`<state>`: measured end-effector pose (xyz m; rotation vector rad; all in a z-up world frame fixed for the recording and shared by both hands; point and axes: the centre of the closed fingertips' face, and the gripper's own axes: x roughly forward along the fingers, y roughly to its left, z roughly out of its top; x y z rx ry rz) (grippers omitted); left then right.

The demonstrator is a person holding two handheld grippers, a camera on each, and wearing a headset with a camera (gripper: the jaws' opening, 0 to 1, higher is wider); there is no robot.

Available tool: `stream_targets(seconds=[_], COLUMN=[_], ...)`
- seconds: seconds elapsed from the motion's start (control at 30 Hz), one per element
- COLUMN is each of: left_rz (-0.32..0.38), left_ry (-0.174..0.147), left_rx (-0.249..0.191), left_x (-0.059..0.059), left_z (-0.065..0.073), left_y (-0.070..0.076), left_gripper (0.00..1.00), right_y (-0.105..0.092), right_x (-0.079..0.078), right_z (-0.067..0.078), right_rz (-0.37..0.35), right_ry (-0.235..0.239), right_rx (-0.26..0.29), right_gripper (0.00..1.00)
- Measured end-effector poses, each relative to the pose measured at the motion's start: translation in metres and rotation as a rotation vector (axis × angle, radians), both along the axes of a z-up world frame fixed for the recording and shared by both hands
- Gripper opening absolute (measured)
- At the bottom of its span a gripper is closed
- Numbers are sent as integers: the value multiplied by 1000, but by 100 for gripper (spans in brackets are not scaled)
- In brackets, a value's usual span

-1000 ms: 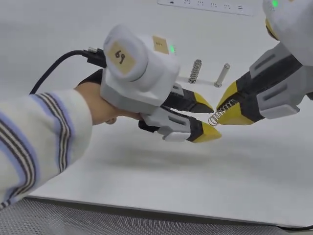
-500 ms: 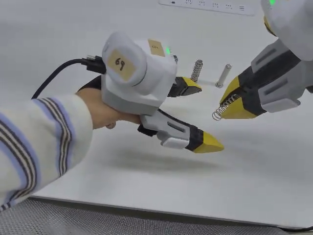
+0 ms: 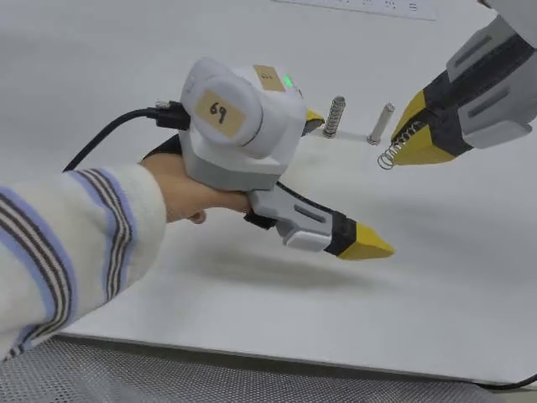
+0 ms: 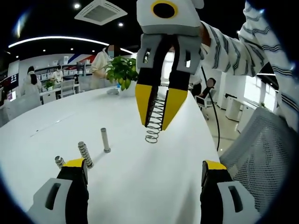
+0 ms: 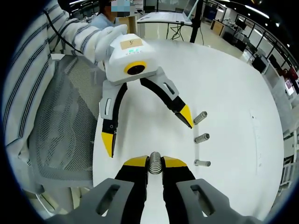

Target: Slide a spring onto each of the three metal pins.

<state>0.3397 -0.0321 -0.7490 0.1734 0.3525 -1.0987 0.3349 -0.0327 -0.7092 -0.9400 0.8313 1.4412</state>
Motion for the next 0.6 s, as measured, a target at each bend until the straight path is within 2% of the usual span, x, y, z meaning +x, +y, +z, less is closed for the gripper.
stream_targets(seconds=[0.17,0.4,0.47,0.5,0.6], left_rz=[2,17,19,21,21], left_ry=[16,17,14,20,22], left_rx=[-11,-15,-13,-16,-14], left_x=[1,3,4,5,4], left_z=[-1,-1,-1,-1,-1], left_y=[0,1,1,1,1], left_gripper=[98,98,98,98,98], right_y=[-4,-7,-8,-9,-7], right_x=[11,22,28,32,40], right_z=[5,9,11,12,15], right_rz=[-10,-18,-36,-70,-85], right_ry=[-15,-13,-11,-4,-7], right_rx=[-22,-57,-71,-78,-70], right_gripper=[8,8,8,8,8])
